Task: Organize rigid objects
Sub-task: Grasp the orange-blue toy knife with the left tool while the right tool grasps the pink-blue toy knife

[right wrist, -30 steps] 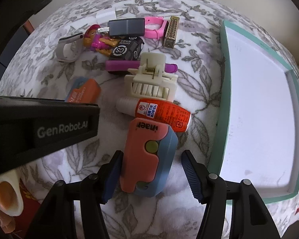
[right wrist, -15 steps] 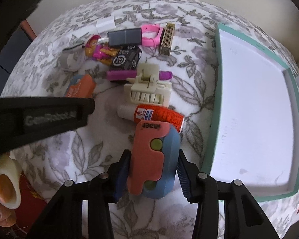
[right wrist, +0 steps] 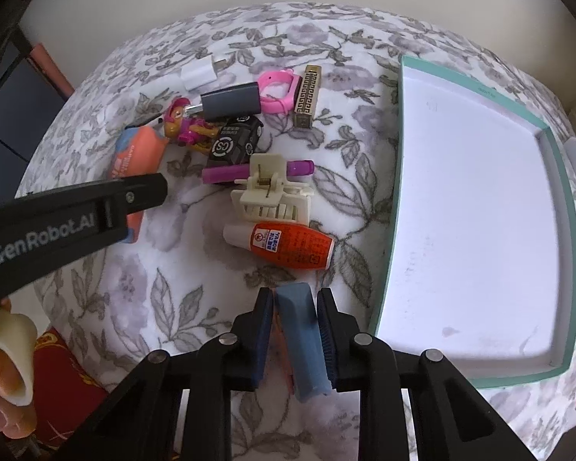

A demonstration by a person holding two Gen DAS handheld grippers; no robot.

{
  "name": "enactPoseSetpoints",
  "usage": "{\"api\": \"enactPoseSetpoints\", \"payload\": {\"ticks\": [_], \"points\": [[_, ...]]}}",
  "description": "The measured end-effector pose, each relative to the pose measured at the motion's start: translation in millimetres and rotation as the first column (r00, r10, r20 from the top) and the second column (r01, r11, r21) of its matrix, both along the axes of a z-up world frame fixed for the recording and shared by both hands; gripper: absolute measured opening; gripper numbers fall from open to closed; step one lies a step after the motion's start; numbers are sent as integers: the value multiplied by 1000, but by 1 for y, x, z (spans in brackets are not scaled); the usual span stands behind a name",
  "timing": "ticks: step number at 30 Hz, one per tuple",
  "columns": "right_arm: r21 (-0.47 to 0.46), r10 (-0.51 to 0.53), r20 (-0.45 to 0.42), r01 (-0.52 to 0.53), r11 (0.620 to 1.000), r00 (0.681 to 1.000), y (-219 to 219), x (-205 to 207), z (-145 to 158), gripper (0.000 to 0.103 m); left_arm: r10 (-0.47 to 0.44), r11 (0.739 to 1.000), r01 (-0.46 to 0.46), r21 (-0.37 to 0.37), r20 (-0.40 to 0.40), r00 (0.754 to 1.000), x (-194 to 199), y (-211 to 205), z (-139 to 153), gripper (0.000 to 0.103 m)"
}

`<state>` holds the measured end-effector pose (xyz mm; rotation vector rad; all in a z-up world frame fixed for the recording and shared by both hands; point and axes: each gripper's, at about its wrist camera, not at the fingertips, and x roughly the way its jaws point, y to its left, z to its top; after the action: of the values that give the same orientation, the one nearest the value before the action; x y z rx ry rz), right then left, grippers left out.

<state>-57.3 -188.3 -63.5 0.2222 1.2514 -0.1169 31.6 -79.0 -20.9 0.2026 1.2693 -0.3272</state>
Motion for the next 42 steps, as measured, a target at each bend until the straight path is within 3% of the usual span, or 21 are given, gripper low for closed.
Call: {"api": "enactPoseSetpoints", "payload": {"ticks": [12,19,27,42], "points": [[17,2,-55,-1,1000,999,0,-5,-9,28,3,1000,-2,17,-44,999,2,-8,-19,47],[-7,30,-129,-32,999,991,12,-6,-29,28,8,1000,-6,22,-73,997,3,-8,-25,47],[-57,34,-119,-41,998,992,22,-9,-29,22,11,999,-7,46,-105,994,4,-8,-35,47],[2,-17,-68,18,1000,998,1,-7,-10,22,12,998,-6,57,-102,995,6,-10,-38,47]]}}
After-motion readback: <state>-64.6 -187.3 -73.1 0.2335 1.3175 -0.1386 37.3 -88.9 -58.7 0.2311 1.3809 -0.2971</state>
